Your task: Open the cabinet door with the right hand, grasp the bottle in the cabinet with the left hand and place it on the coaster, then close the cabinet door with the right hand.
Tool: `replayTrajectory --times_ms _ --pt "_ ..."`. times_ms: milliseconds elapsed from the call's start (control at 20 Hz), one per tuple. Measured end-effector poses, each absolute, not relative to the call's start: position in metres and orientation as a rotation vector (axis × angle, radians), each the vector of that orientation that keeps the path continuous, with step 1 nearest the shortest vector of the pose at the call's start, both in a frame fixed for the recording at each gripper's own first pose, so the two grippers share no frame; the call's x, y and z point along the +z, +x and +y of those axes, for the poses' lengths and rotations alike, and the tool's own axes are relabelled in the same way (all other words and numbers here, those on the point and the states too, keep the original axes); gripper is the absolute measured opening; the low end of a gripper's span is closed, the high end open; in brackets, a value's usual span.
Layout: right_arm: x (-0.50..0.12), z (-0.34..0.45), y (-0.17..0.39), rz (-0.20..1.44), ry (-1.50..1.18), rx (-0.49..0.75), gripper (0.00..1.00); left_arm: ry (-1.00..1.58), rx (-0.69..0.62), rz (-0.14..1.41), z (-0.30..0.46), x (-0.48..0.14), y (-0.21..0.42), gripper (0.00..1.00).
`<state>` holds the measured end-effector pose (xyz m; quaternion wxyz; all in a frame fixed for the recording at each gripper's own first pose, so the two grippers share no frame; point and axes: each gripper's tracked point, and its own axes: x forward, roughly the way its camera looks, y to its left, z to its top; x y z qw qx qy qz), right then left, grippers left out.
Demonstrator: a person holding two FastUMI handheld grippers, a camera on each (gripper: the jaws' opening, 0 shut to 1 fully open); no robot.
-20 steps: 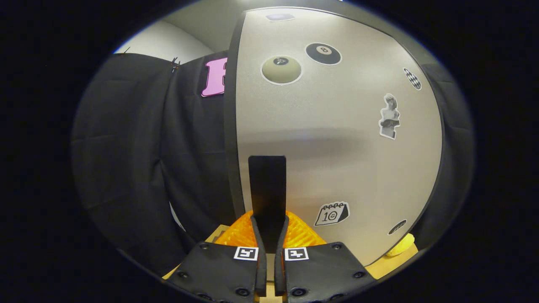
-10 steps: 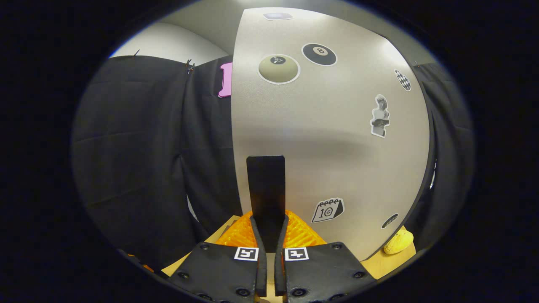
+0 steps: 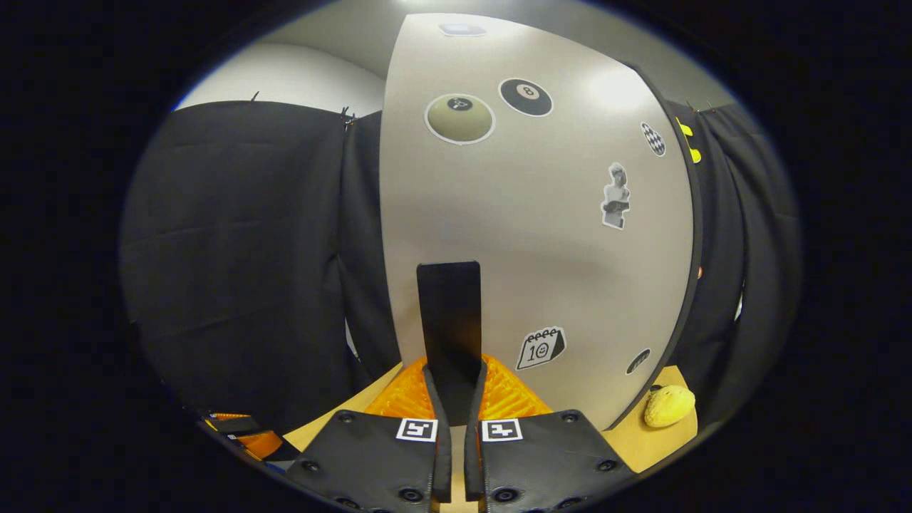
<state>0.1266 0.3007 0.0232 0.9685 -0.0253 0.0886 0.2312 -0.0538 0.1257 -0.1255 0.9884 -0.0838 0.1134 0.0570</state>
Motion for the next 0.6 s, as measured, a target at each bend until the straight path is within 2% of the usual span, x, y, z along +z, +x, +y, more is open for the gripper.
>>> replayTrajectory --times_ms 100,150,250,400,500,600 --pt "0.023 0.294 0.126 0.191 -0.046 0.491 0.09 -0.166 0.126 0.229 0.113 -0.122 -0.062 0.82" --pt "0.023 0.291 0.126 0.192 -0.047 0.5 0.05 -0.165 0.129 0.228 0.105 -0.122 -0.066 0.82" --pt "0.024 0.287 0.125 0.192 -0.045 0.519 0.12 -0.162 0.14 0.228 0.092 -0.122 -0.076 0.82" --pt "0.023 0.276 0.124 0.194 -0.038 0.543 0.05 -0.168 0.155 0.233 0.073 -0.124 -0.087 0.82" --pt "0.023 0.269 0.121 0.19 -0.029 0.549 0.12 -0.177 0.156 0.23 0.059 -0.122 -0.093 0.82" --pt "0.023 0.261 0.12 0.186 -0.022 0.551 0.09 -0.175 0.159 0.233 0.047 -0.122 -0.101 0.82"
